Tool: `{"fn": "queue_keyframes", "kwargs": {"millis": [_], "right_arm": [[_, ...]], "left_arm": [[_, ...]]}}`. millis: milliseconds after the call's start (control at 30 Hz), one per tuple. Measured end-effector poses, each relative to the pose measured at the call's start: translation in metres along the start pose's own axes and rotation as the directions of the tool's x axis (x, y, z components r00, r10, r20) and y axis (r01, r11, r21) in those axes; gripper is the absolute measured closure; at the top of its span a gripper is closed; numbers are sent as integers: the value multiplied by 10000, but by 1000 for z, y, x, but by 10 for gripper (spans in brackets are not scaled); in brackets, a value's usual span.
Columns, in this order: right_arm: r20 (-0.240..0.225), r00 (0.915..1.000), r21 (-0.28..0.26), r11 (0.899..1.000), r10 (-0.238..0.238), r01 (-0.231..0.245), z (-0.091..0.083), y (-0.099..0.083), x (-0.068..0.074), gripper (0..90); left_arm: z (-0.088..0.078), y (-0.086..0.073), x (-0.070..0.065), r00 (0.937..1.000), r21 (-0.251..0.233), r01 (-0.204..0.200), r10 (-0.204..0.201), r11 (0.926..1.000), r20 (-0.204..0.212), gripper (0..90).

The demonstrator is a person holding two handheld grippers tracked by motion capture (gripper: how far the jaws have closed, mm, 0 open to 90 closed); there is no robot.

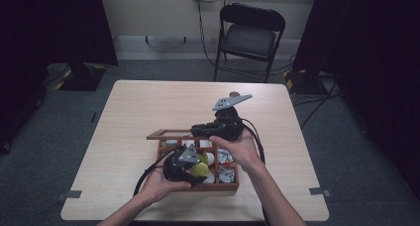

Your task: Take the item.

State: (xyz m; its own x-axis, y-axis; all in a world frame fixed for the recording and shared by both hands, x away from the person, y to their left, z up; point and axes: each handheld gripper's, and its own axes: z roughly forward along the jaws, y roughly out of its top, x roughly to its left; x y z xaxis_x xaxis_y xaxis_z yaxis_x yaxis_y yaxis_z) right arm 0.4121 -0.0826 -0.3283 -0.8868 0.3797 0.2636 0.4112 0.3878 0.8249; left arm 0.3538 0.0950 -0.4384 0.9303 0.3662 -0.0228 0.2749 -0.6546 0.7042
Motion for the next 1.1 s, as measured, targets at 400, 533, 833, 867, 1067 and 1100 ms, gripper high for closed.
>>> {"fn": "queue_keyframes", "kwargs": {"millis": [400, 533, 833, 867, 1067, 1100], "right_arm": [[-2, 10000, -2, 10000, 11, -11, 0, 0, 0, 824], [-5, 10000, -6, 10000, 6, -6, 0, 0, 0, 824], [5, 10000, 3, 10000, 21, -21, 0, 0, 0, 823], [2, 10000, 9, 10000, 25, -25, 0, 0, 0, 823], [0, 10000, 12, 10000, 32, -32, 0, 0, 0, 824], [-4, 10000, 11, 10000, 32, -32, 0, -1, 0, 823]], "left_arm": [[-17, -8, -6, 9996, -359, -87, 96, 9993, 249, 382], [-24, -11, -7, 9998, -505, 24, -14, 9987, 185, 382], [-45, -27, -6, 9996, -799, 286, -284, 9964, 36, 382], [-48, -28, -5, 9994, -859, 334, -334, 9957, 7, 382], [-62, -37, 0, 9965, -1286, 802, -826, 9884, -134, 382], [-64, -39, 1, 9960, -1346, 841, -872, 9873, -176, 382]]}}
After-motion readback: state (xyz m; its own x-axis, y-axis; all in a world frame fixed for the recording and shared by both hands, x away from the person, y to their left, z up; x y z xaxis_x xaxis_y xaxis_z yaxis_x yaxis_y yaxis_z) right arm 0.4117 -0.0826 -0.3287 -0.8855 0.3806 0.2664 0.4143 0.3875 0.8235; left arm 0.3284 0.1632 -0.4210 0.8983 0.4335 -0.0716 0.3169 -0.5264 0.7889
